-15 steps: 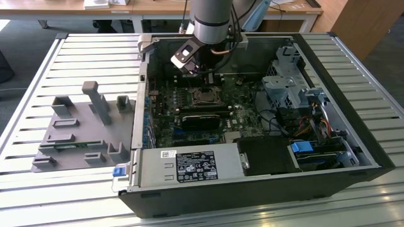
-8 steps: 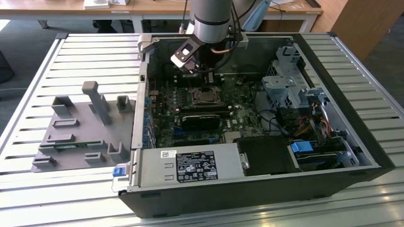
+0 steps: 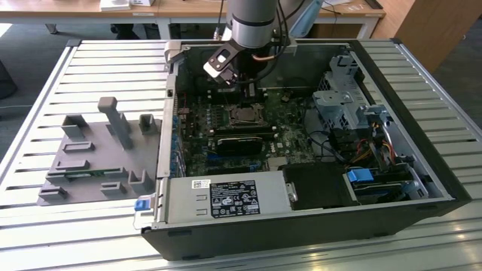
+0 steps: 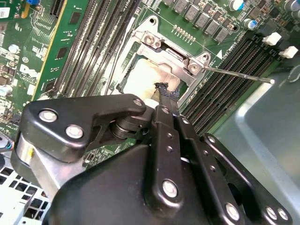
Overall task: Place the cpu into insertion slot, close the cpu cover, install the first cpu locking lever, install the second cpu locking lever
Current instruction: 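Install the first cpu locking lever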
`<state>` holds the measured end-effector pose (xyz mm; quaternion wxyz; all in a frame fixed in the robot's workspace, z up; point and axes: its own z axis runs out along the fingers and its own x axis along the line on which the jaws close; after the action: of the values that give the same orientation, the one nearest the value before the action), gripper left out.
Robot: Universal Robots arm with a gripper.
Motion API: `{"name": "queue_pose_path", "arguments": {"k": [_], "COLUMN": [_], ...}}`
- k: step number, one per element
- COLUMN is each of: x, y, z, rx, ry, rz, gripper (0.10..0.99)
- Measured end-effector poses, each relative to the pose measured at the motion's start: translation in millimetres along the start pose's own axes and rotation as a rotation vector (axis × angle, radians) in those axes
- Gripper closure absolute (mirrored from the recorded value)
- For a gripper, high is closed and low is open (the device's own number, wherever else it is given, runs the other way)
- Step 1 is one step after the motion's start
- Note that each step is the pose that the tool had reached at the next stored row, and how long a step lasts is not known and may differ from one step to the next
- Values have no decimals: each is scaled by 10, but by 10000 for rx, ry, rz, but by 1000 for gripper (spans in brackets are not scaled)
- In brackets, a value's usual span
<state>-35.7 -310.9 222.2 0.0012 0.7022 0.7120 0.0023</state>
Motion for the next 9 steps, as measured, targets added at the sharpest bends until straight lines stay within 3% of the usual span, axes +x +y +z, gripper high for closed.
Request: {"name": "queue_pose_path", "arguments": {"k": [9], "x": [0], "y": [1], "z": [-142], "rx": [0], "ry": [0], "rz": [0], "gripper": [969]}}
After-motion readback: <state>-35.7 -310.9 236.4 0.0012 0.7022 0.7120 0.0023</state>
